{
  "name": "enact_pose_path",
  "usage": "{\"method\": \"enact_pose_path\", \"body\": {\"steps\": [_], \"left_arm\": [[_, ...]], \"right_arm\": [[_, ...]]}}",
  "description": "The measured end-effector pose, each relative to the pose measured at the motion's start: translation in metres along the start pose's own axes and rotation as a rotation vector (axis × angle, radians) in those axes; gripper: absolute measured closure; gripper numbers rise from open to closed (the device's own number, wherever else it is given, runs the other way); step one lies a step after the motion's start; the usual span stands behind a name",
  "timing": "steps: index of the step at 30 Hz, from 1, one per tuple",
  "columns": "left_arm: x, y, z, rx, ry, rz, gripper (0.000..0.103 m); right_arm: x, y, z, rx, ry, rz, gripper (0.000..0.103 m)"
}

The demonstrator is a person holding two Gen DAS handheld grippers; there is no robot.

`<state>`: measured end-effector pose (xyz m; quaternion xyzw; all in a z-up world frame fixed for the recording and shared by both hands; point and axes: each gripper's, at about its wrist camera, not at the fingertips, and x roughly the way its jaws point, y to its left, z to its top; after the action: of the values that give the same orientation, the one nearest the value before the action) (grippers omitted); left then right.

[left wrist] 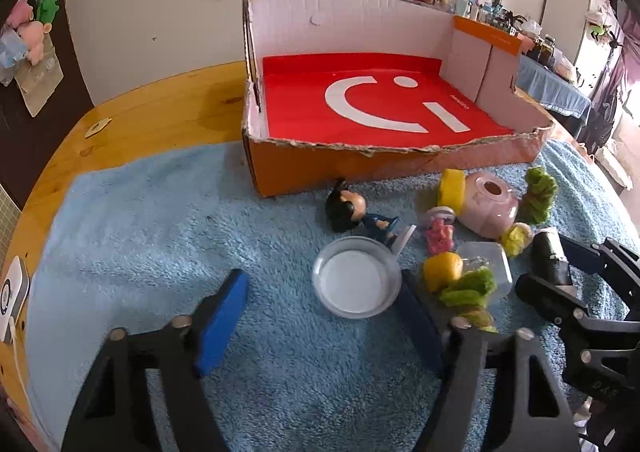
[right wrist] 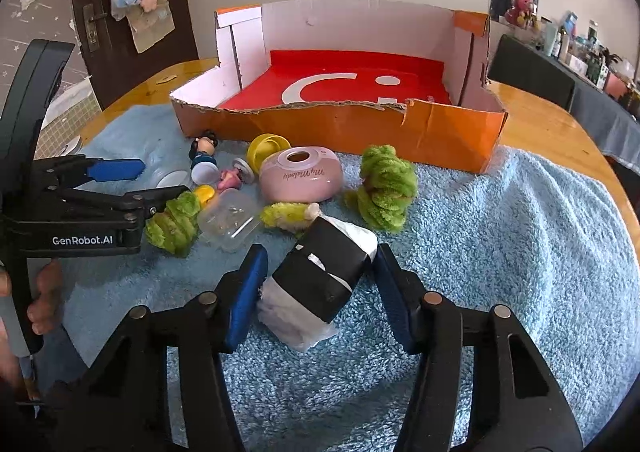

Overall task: Organize objects
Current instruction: 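Grasp the white round lid with the left tool while the right tool grasps the black-and-white roll, then carry the lid and the roll up and over the box wall with both tools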

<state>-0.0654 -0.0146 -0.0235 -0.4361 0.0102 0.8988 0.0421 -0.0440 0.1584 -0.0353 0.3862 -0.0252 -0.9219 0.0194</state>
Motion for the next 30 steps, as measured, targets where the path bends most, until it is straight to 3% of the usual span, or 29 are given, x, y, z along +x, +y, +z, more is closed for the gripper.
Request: {"method": "enact_pose_path", "body": {"steps": [4, 11, 30], "left_arm": [[-0.003, -0.001, -0.001, -0.013, -0.012, -0.016, 0.061], [-0.009, 0.005, -0.005, -0.046, -0.017, -0.050, 0.061], [-0.039, -0.007, 0.000, -0.019, -0.070, -0.072, 0.061]], "right_arm": [[-0.003, 0.001, -0.001, -0.004, -0.001, 0.015, 0.050], [-0.007, 0.003, -0.001, -0.011, -0.015, 0.036, 0.050], [-0.022, 0.007, 0.020, -0.050, -0.053, 0.072, 0.050]]}}
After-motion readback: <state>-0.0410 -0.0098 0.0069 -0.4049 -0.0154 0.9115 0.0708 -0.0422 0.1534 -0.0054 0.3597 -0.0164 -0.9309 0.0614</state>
